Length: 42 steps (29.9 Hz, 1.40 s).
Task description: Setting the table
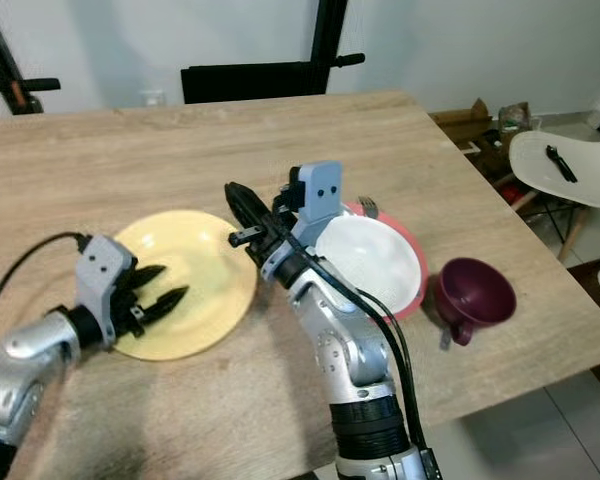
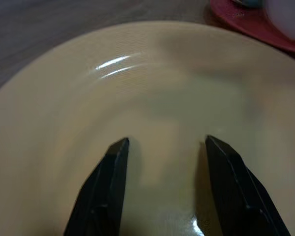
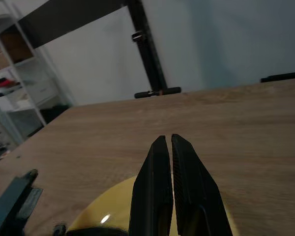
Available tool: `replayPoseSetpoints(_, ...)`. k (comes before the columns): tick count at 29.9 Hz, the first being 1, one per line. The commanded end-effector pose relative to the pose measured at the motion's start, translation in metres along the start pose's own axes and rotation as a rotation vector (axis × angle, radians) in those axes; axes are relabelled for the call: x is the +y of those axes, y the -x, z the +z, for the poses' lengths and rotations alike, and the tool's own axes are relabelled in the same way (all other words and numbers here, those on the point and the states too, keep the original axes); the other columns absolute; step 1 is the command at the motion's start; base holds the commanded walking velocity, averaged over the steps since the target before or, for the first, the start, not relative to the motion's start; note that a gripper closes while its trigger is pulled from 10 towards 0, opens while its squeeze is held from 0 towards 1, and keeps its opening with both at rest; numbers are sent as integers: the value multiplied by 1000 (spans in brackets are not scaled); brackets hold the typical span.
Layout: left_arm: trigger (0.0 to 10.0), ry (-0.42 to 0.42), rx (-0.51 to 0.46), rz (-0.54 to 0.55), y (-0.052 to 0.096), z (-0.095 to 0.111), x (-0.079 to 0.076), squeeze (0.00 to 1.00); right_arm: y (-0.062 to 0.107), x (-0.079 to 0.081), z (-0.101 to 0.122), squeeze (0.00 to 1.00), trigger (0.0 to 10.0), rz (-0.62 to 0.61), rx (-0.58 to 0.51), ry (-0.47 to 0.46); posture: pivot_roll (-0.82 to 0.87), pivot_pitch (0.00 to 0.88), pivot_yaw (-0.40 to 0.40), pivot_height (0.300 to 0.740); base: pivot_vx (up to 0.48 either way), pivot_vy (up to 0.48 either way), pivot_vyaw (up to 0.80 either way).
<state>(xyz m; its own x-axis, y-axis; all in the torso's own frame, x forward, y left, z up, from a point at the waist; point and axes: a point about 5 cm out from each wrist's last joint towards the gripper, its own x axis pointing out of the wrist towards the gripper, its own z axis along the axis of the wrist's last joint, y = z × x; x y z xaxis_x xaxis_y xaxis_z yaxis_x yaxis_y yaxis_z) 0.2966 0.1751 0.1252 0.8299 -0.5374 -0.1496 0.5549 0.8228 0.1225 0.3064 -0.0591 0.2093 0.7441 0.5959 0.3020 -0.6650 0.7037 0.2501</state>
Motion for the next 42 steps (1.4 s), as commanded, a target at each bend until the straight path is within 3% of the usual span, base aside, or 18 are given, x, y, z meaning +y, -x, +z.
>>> replayPoseSetpoints(1, 10000, 33, 63, 66, 8, -9, 8, 0, 1, 0, -4, 0, 10000, 7, 17, -12, -32, 119, -18, 740, 0, 0, 0)
replayPoseSetpoints(5, 10000, 19, -1, 68, 14, 8, 11, 0, 2, 0, -2, 0, 10000, 5, 14, -12, -35, 123, -19, 740, 0, 0, 0)
replayPoseSetpoints(9, 10000, 8, -211, 156, 25, 64, 36, 0, 4, -3, 0, 0, 10000, -6, 8, -9, -28, 128, -24, 740, 0, 0, 0)
replayPoseSetpoints(10, 10000, -27, -224, 192, 27, 72, 45, 0, 3, -2, 0, 0, 10000, -5, 7, -11, -28, 125, -25, 740, 0, 0, 0)
replayPoseSetpoints(12, 10000, -35, -223, 200, 28, 73, 47, 0, 3, -2, 0, 0, 10000, -5, 7, -12, -28, 125, -25, 740, 0, 0, 0)
replayPoseSetpoints(13, 10000, -33, -193, 227, 25, 66, 53, 0, 2, -1, 0, 0, 10000, 1, 7, -14, -26, 124, -30, 740, 0, 0, 0)
replayPoseSetpoints(18, 10000, 11, -125, 184, 17, 45, 51, 0, 1, -2, -2, 0, 10000, -1, 11, -18, -25, 123, -35, 740, 0, 0, 0)
replayPoseSetpoints(26, 10000, 26, -48, 167, 21, 25, 48, 0, 3, -7, -5, 0, 10000, -15, 24, -37, -32, 121, -32, 740, 0, 0, 0)
replayPoseSetpoints(27, 10000, -15, 98, 207, 34, -6, 49, 0, 5, -10, -5, 0, 10000, -22, 25, -54, -25, 124, -33, 740, 0, 0, 0)
replayPoseSetpoints(28, 10000, -37, 170, 225, 40, -21, 49, 0, 5, -11, -5, 0, 10000, -23, 25, -62, -24, 126, -37, 740, 0, 0, 0)
replayPoseSetpoints(32, 10000, -78, 268, 241, 51, -49, 46, 0, 4, -10, -3, 0, 10000, -6, 25, -90, -23, 132, -51, 740, 0, 0, 0)
replayPoseSetpoints(38, 10000, -40, 258, 274, 52, -53, 41, 0, 4, -7, 1, 0, 10000, 84, 51, -247, -25, 151, -81, 740, 0, 0, 0)
replayPoseSetpoints(40, 10000, -51, 238, 275, 49, -48, 39, 0, 7, -5, -1, 0, 10000, 128, 97, -323, -23, 155, -82, 740, 0, 0, 0)
replayPoseSetpoints(42, 10000, -65, 221, 268, 46, -45, 37, 0, 12, -6, -6, 0, 10000, 141, 164, -340, -25, 155, -86, 740, 0, 0, 0)
